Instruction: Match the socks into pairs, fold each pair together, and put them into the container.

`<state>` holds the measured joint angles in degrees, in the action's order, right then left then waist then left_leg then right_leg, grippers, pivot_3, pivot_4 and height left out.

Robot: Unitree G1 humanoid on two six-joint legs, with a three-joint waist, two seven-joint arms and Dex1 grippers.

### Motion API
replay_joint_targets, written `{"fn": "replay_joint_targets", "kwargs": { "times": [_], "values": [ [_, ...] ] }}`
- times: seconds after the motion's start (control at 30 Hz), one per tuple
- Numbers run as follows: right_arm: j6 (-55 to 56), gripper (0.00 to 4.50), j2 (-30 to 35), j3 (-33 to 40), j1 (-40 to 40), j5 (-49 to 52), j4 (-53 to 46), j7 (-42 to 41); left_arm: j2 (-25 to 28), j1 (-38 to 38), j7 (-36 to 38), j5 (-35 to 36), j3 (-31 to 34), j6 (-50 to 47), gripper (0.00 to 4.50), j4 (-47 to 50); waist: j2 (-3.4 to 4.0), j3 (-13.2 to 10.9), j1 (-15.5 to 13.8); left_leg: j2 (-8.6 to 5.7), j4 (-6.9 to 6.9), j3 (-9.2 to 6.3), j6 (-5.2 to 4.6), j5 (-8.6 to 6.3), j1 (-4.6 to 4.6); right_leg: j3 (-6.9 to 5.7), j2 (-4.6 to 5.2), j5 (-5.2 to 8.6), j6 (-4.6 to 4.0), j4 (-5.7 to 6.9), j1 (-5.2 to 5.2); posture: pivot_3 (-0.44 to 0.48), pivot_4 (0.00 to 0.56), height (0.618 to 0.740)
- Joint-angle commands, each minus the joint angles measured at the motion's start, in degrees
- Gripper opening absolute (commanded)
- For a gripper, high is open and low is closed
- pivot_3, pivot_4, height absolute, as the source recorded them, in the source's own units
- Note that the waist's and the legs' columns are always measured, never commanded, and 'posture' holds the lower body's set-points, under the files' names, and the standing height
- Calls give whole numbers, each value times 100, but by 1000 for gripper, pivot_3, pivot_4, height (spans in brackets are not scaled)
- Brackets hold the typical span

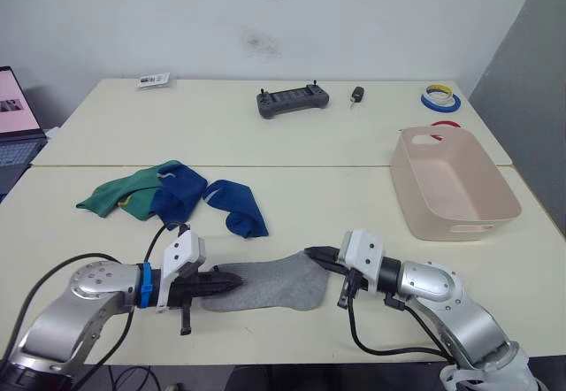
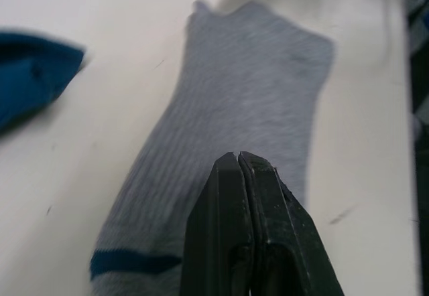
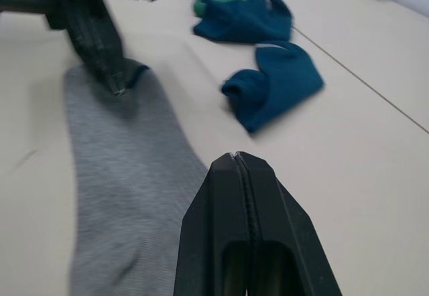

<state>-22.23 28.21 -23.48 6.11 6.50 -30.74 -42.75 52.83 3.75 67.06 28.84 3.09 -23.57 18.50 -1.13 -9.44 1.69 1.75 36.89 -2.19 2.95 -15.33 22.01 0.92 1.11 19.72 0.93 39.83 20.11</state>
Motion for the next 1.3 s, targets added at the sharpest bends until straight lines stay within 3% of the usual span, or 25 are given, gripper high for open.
{"fn": "replay_joint_targets", "kwargs": {
  "times": [0.03, 0.2, 0.57, 0.73, 0.9, 1.0, 1.1, 1.3],
  "values": [
    [-203, 19, -113, -555, 205, -205, 91, -104, -81, -70, -72, -341, -150, 283, 0, -162, 0, 0, 14, 1, 0, 0, 0, 0, 1, 0, -2, 0, 0, 0, 1, 0, 150, 740],
    [-163, 19, -100, -1015, 404, -633, 772, -138, -138, 138, -33, -783, -303, 710, 0, -671, -1, -1, 7, 0, 0, 1, 0, 0, 3, 3, -6, 1, -1, -1, 7, 0, 150, 740],
    [-290, 19, 652, -367, -368, -396, 393, -214, -317, 311, -60, -1240, -556, 1514, 0, -1599, 21, 30, -12, -2, -2, 1, -2, -1, -15, -2, 2, 1, 0, -14, -19, 0, 150, 740],
    [-220, 19, 423, -44, -558, 136, -200, -208, -432, 230, -46, -1081, -551, 1454, 0, -1617, 30, 38, -12, -3, -3, 1, -3, -2, -18, -2, 2, 2, 1, -14, -23, 0, 150, 740],
    [-644, 19, 280, 645, -770, 685, -809, 75, -391, 272, 130, -264, -124, 936, 0, -915, 23, 30, -12, -2, -2, -1, -2, -2, -11, -5, 2, 2, 1, -16, -22, 0, 150, 740],
    [-1105, 961, 241, 1138, -898, 1076, -977, 246, -280, 321, 211, 163, 224, 624, 0, -485, -2, 16, -7, 2, -2, -2, -2, -2, 1, -6, 2, 2, 1, -17, -12, 0, 150, 740],
    [-1438, 1878, 131, 1238, -922, 1122, -840, 519, -202, 294, 260, 26, 299, 758, 0, -441, -4, 15, -6, 2, -3, -5, -2, -2, 0, -8, 2, 1, 0, -19, -13, 0, 150, 740],
    [-1702, 3979, -246, 732, -808, 946, -371, 923, -210, 199, 246, 12, 271, 696, 0, -297, 1, 10, 4, 3, -7, -1, -2, -2, 1, -2, -1, 1, 0, -19, -6, 0, 150, 740]
  ]
}}
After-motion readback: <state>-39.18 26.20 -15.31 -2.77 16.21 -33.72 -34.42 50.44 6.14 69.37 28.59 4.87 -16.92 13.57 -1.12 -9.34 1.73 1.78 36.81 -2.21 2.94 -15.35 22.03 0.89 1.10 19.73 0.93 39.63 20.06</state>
